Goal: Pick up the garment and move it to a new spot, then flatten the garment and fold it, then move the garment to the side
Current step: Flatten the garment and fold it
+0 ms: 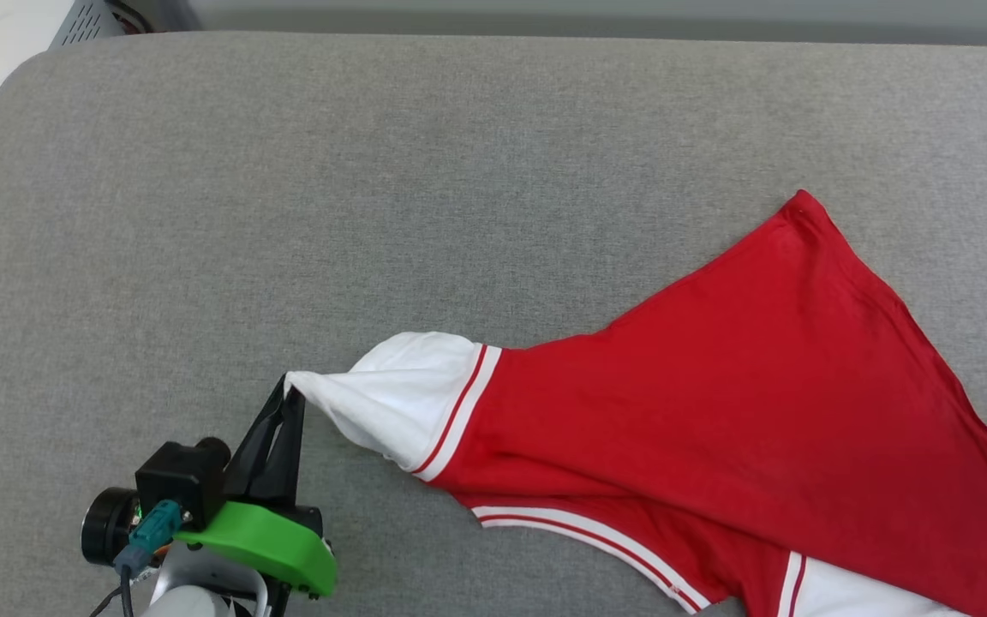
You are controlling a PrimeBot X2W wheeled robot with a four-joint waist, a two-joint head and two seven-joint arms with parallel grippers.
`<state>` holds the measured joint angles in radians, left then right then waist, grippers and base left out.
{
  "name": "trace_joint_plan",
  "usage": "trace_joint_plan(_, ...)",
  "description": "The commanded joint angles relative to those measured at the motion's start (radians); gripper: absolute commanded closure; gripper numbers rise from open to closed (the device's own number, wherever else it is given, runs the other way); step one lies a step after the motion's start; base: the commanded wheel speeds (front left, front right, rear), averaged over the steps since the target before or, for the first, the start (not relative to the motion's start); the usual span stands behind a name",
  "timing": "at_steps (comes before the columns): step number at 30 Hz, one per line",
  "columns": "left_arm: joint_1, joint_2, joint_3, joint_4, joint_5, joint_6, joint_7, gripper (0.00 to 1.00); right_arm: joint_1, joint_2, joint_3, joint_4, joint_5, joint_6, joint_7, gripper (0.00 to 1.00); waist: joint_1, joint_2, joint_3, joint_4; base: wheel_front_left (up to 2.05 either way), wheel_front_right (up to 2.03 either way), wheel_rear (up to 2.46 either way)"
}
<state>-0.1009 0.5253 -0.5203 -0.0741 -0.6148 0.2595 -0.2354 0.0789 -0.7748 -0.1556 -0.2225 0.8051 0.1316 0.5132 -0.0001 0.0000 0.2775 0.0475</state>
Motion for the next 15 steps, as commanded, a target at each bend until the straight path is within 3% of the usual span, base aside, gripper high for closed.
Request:
trace_joint_plan(1, -0.023, -0.006, -0.004, -0.005, 0.009, 0.004, 0.004, 1.00, -0.054, -0.020, 0.005, -0.020, -0.015, -0.001, 0.020, 0.00, 0.0001, 0.0000, 0.017, 0.018, 0.00, 0.00, 0.00)
trace_joint_plan(7, -0.084, -0.031, -0.025, -0.003, 0.023, -0.014, 0.005, 1.00, -0.311, -0.094, 0.139, -0.020, -0.041, -0.001, 0.177, 0.00, 0.0001, 0.0000, 0.068, 0.066, 0.00, 0.00, 0.00)
trace_joint_plan(15, -0.163, -0.082, -0.051, 0.044, 0.040, -0.060, -0.009, 1.00, -0.660, -0.051, 0.406, 0.163, -0.074, -0.001, 0.423, 0.00, 0.0001, 0.0000, 0.141, 0.132, 0.00, 0.00, 0.00)
